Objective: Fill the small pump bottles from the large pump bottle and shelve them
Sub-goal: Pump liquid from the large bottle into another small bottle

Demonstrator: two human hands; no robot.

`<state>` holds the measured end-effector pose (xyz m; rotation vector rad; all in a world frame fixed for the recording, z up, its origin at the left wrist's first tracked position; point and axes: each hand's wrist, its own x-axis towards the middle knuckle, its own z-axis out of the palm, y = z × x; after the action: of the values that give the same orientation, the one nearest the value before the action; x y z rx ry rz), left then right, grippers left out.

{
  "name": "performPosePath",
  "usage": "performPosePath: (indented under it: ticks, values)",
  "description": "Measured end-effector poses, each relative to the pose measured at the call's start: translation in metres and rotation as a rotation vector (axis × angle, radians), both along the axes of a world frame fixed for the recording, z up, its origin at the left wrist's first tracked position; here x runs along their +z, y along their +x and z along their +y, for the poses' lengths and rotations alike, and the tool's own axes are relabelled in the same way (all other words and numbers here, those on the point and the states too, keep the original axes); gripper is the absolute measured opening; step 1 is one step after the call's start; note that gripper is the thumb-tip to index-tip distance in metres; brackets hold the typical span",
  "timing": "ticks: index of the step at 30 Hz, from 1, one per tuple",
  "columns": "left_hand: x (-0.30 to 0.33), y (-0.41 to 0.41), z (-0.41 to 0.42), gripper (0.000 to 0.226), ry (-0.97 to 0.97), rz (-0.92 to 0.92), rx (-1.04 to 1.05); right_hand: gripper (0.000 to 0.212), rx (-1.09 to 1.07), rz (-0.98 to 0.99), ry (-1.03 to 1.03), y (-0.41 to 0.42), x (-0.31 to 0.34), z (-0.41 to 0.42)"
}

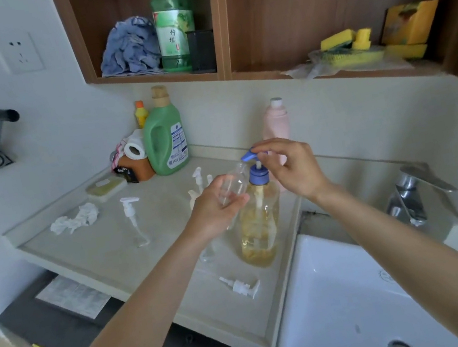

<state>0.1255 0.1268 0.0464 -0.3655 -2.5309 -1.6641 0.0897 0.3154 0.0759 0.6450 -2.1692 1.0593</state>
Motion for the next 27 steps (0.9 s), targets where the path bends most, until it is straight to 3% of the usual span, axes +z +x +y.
performPosePath:
  ticks: [7, 13, 18, 27]
  values:
    - [-0.003, 0.000, 0.009, 0.044, 0.064, -0.026, 0.069, 0.034, 0.050, 0.052, -0.018, -0.003, -0.002, 0.000]
    - [-0.003, 0.001, 0.013, 0.029, 0.154, 0.021, 0.127, 0.034, 0.099, 0.043, -0.079, -0.009, -0.010, -0.002]
    - [-0.009, 0.000, 0.015, 0.046, 0.221, -0.006, 0.168, 0.037, 0.144, 0.144, -0.150, -0.014, -0.024, -0.008]
    - [-0.015, 0.003, 0.015, 0.022, 0.286, -0.067, 0.230, 0.034, 0.175, 0.193, -0.365, -0.020, -0.044, -0.025]
